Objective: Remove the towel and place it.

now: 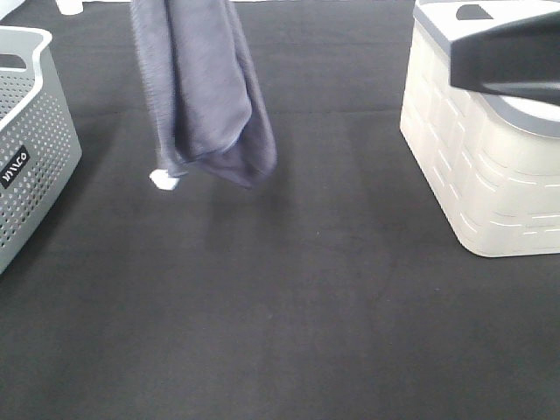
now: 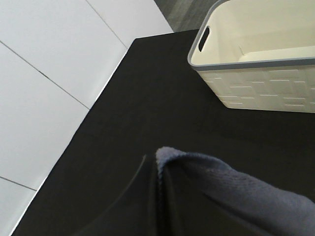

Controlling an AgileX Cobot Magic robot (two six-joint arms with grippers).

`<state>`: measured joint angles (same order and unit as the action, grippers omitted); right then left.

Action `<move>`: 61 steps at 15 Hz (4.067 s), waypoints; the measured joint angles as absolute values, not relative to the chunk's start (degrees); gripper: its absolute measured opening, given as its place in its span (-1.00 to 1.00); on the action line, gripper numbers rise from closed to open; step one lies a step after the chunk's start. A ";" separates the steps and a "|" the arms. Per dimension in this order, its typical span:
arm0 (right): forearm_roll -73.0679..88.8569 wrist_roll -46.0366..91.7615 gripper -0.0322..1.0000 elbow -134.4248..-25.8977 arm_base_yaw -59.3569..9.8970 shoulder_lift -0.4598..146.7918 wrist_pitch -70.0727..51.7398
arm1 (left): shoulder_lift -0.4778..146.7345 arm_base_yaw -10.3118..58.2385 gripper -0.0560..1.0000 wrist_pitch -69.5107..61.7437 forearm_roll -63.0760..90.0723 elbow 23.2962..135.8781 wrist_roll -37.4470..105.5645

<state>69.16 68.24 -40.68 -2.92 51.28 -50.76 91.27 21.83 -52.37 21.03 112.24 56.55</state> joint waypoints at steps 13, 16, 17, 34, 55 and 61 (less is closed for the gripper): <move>83.19 88.64 0.31 -40.97 -2.92 66.00 -56.72 | 95.80 33.80 -0.89 -42.86 20.91 112.30 59.30; 86.57 92.65 0.27 -40.97 -6.76 69.21 -57.35 | 97.29 34.43 -0.89 -42.57 21.72 112.30 62.74; 86.57 93.56 0.26 -40.97 -10.66 69.56 -54.03 | 97.52 34.61 -0.89 -42.51 21.94 112.30 62.91; 77.12 88.69 0.25 -45.03 -23.72 82.39 -29.28 | 97.75 34.66 -0.89 -44.35 20.23 112.30 63.14; 99.69 112.82 0.21 -48.99 -23.72 93.51 -31.40 | 97.75 34.66 -0.89 -46.52 22.63 112.30 63.14; 79.24 93.45 -0.33 -49.05 -23.72 88.01 -31.57 | 97.80 34.66 -0.89 -46.52 22.57 112.30 63.14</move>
<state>79.24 93.45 -49.05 -23.72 88.01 -31.57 97.80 34.66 -46.52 22.57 112.30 63.14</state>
